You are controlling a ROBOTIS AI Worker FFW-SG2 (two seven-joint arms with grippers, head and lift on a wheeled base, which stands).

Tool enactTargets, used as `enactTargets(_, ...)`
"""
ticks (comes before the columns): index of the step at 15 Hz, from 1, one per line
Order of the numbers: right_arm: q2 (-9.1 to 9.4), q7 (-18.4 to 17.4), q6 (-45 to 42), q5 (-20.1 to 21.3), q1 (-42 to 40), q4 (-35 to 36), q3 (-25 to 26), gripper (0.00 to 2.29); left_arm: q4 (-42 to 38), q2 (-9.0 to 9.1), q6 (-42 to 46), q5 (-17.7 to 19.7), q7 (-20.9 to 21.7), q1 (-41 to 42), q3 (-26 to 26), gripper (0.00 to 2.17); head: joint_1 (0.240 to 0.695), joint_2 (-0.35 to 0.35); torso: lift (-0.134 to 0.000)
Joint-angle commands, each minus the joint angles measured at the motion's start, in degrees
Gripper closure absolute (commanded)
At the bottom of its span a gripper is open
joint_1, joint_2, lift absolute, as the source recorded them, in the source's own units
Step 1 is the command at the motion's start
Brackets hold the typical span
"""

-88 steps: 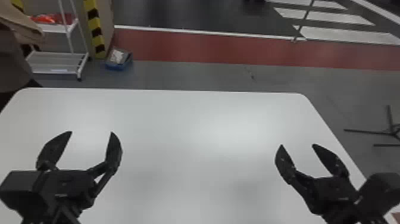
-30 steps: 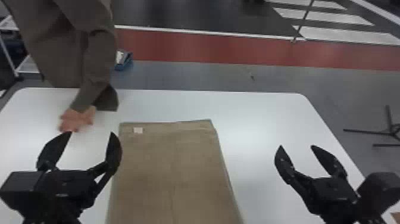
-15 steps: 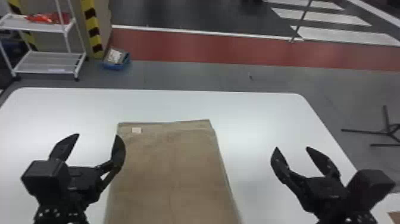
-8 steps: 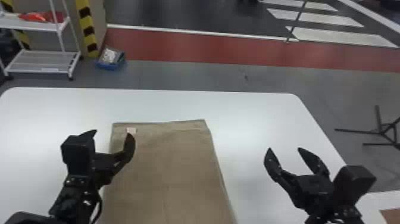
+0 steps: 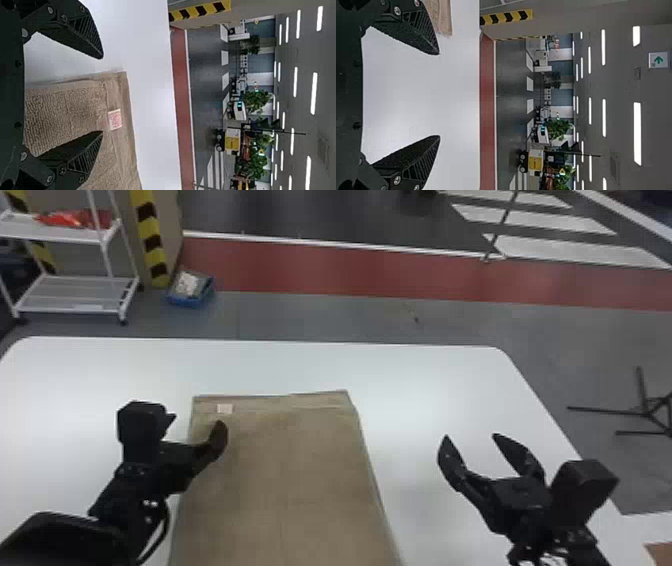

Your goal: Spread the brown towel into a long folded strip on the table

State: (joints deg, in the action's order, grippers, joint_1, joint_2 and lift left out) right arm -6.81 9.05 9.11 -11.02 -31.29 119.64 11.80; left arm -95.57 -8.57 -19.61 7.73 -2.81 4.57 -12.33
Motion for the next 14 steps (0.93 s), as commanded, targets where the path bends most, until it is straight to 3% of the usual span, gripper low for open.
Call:
enactTargets(1,-0.67,0.0,0.0,-0.4,0.4,-0.6,-0.2,0.14,0.5,0.05,-0.2,0.9,0.2,-0.1,0.8,0.30,0.695,-0.176,-0.119)
enactTargets(8,-2.16,0.0,0.2,-1.2,1.4,-1.6,-0.9,0.14,0.5,0.05,-3.2,0.8,1.7,-0.1,1.2,0.42,0.695,-0.166,-0.119)
enactTargets(14,-2.25,0.0,0.3,-1.2,1.8,-2.1,-0.9,0.14,0.5,0.49,-2.5,0.8,1.8,-0.1,1.3,0.55,0.695,-0.167,-0.119)
